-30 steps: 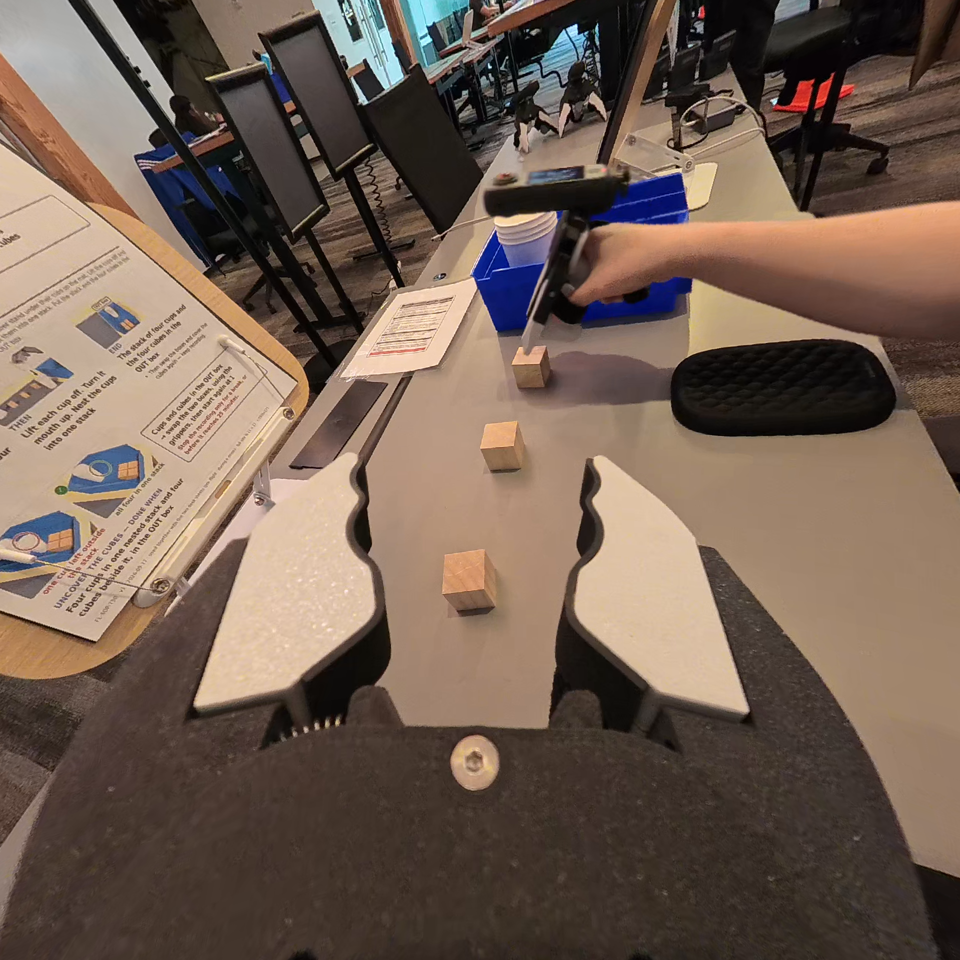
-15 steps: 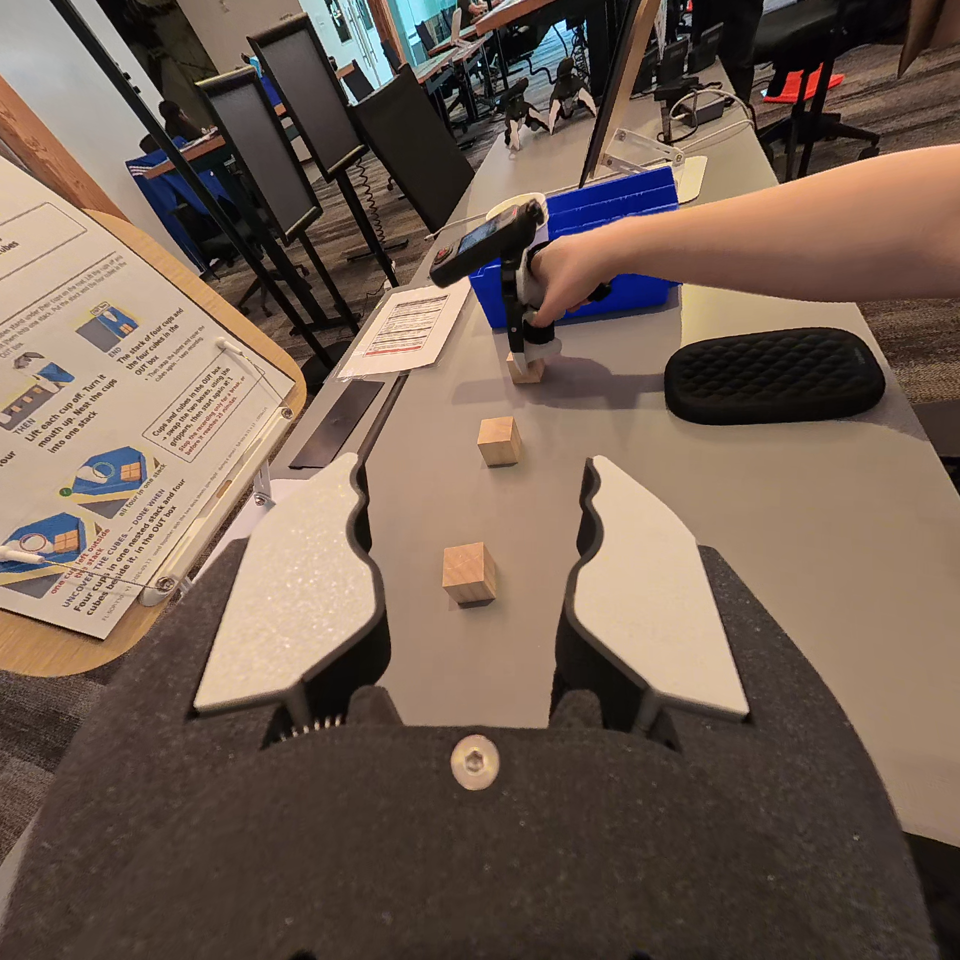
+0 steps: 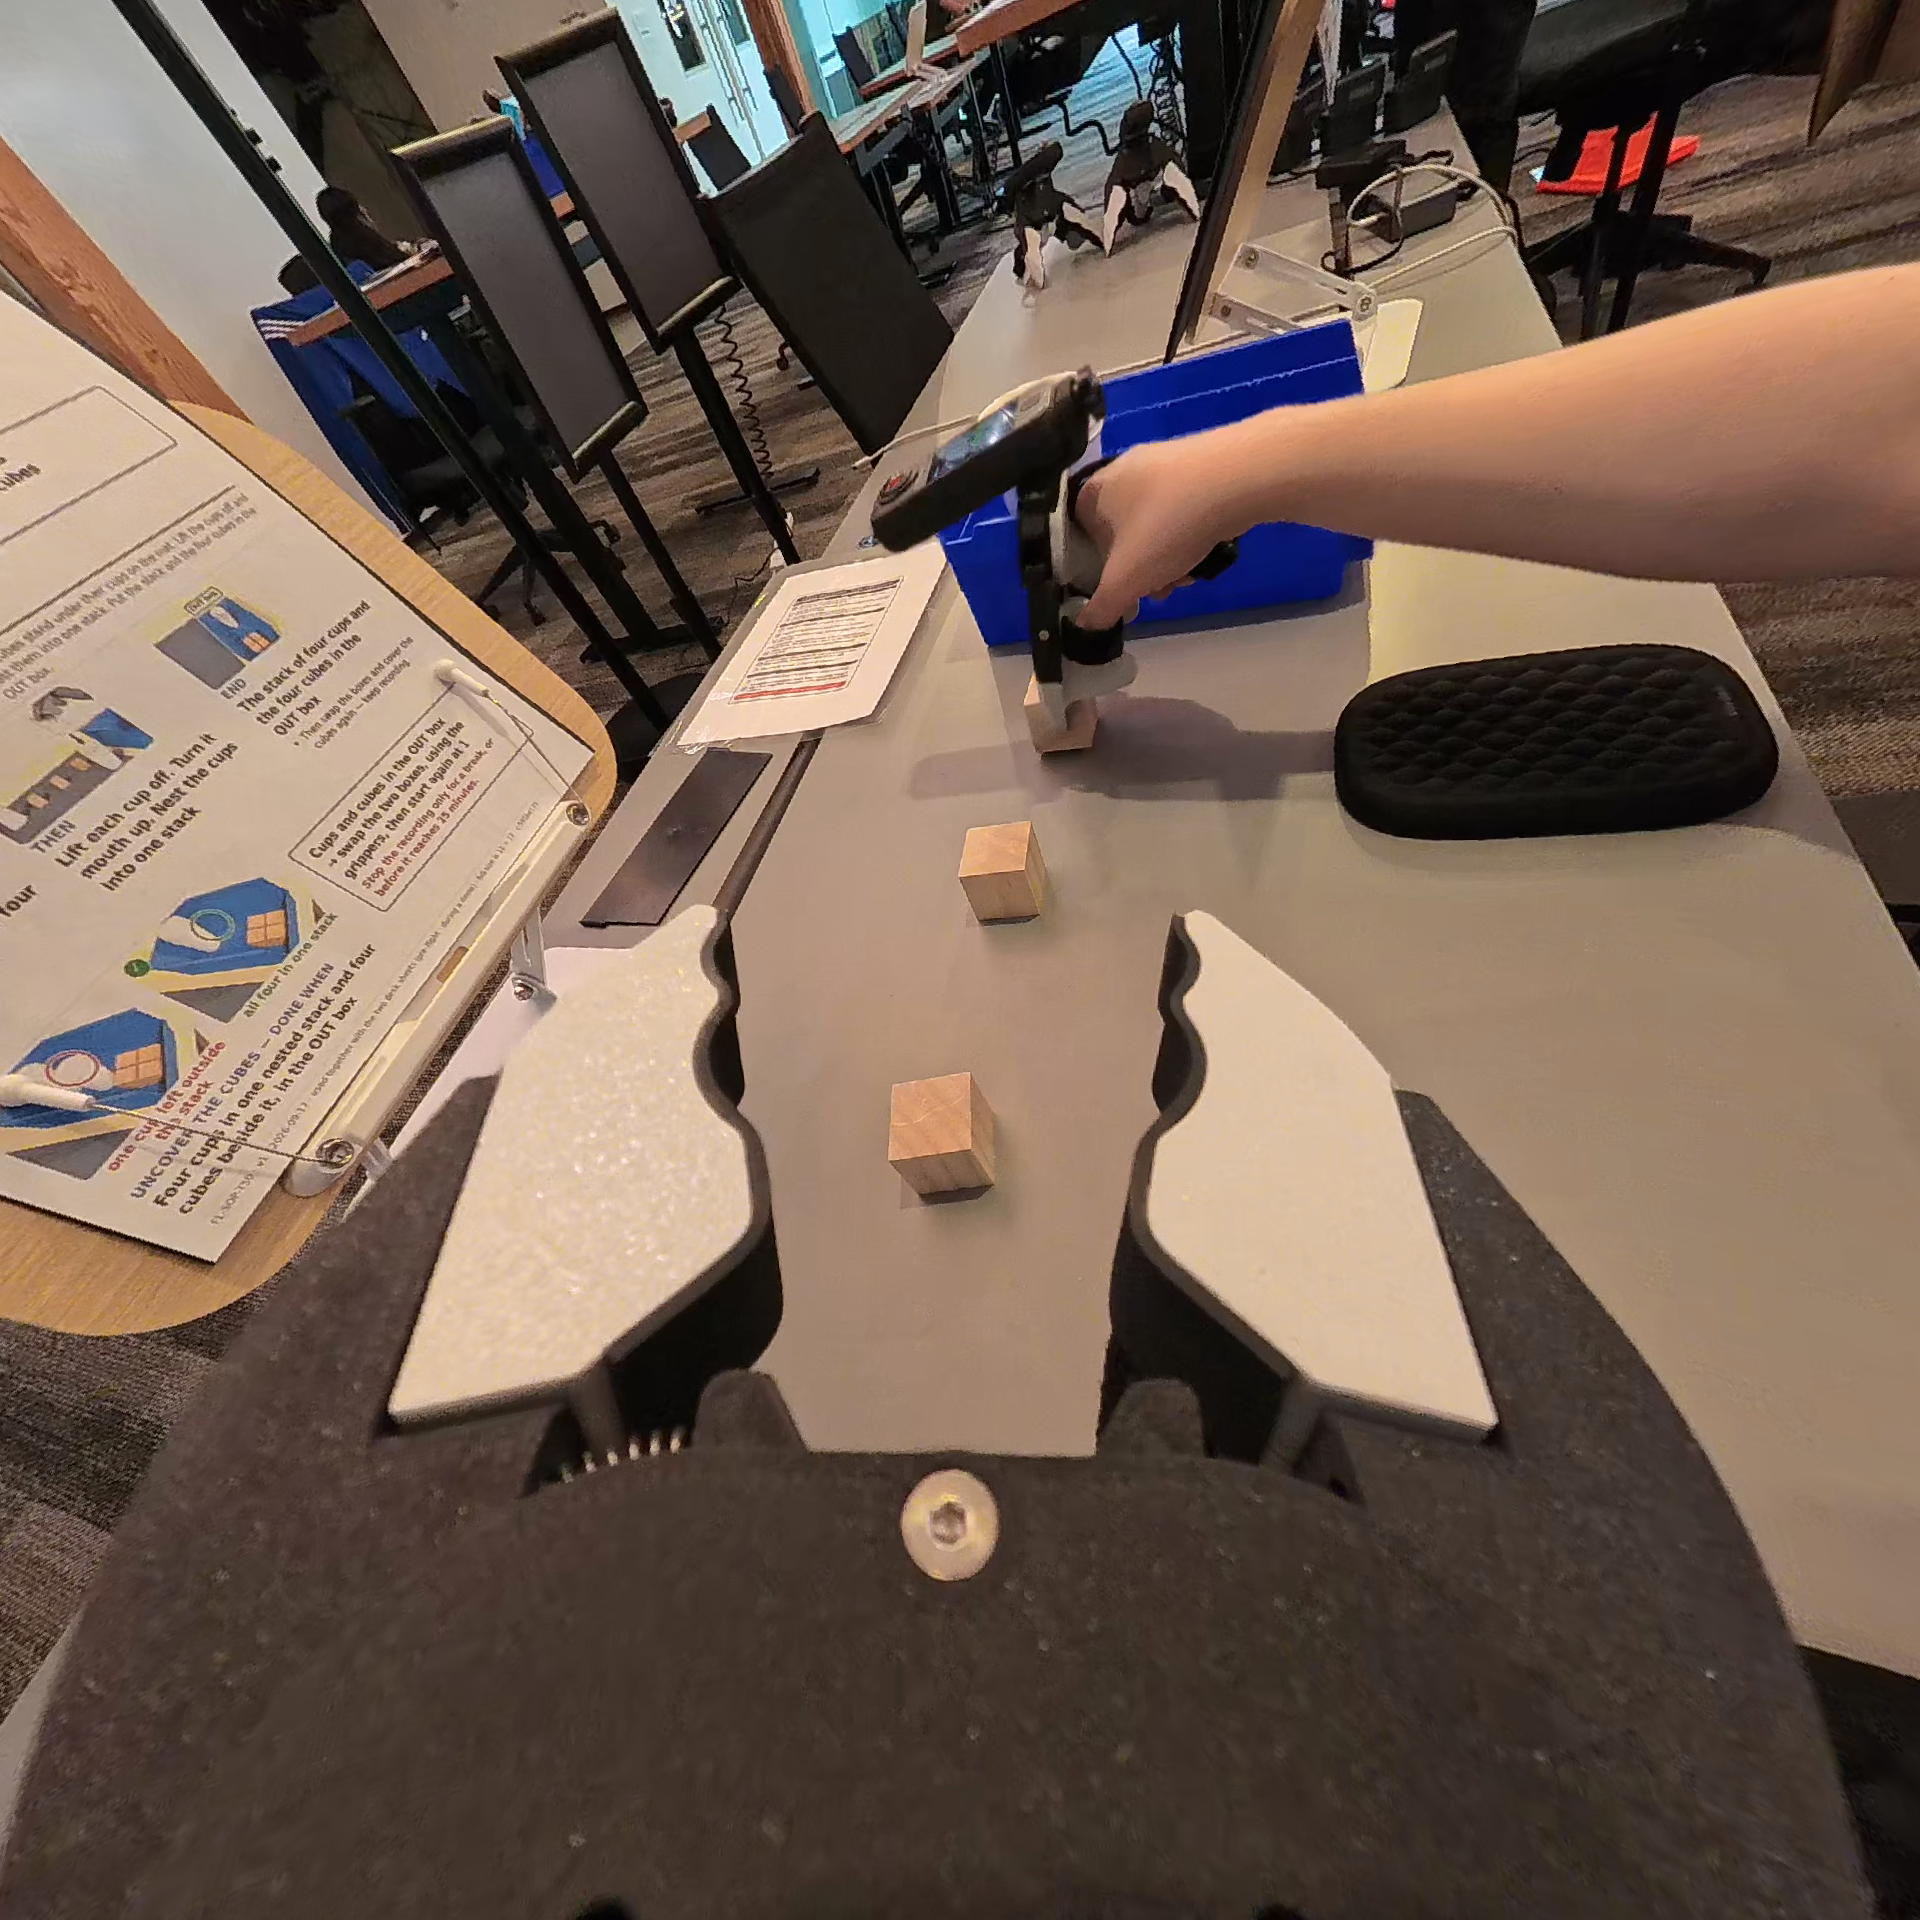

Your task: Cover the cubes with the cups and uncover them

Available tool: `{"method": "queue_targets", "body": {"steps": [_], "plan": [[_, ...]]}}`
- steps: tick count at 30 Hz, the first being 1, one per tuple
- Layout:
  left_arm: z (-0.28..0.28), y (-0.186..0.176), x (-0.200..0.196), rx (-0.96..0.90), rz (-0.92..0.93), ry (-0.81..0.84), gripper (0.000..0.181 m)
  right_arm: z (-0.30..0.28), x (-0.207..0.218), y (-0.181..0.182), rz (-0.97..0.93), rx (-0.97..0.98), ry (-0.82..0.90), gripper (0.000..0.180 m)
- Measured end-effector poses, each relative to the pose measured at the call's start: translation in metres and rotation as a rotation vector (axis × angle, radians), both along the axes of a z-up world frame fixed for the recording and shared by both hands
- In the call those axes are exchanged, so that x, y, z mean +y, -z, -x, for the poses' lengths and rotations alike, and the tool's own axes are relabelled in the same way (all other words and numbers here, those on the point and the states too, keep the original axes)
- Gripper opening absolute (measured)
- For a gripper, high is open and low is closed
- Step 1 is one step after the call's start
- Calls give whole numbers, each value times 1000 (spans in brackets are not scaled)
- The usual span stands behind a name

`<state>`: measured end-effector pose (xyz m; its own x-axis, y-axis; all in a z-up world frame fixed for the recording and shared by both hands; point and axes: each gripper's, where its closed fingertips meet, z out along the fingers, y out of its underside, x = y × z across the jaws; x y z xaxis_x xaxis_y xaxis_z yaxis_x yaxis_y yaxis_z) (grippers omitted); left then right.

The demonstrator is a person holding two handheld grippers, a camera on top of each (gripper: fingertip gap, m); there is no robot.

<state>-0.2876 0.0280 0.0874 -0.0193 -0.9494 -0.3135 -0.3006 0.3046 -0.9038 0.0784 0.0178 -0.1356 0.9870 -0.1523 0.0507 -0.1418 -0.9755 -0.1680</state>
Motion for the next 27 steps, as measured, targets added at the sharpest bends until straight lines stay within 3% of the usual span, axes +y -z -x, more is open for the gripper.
{"method": "queue_targets", "body": {"steps": [5,9,13,15,18,22,27], "plan": [[-2,4,1,16,-1,-4,77,10,-9,-32,-40,7,-82,44],[-1,8,4,34,-8,-18,77,13,-26,-89,-170,-24,-161,44],[-2,7,5,26,4,-24,77,-18,-53,-154,-298,-81,-136,44],[-2,7,5,31,2,-26,77,-51,-70,-167,-293,-120,-88,44],[-4,9,5,43,-9,-30,77,-109,-91,-154,-219,-153,11,44],[-4,10,6,52,-13,-37,77,-166,-120,-102,-56,-138,81,44],[-5,15,11,65,-2,-54,77,-210,-129,-52,-39,-124,110,45]]}}
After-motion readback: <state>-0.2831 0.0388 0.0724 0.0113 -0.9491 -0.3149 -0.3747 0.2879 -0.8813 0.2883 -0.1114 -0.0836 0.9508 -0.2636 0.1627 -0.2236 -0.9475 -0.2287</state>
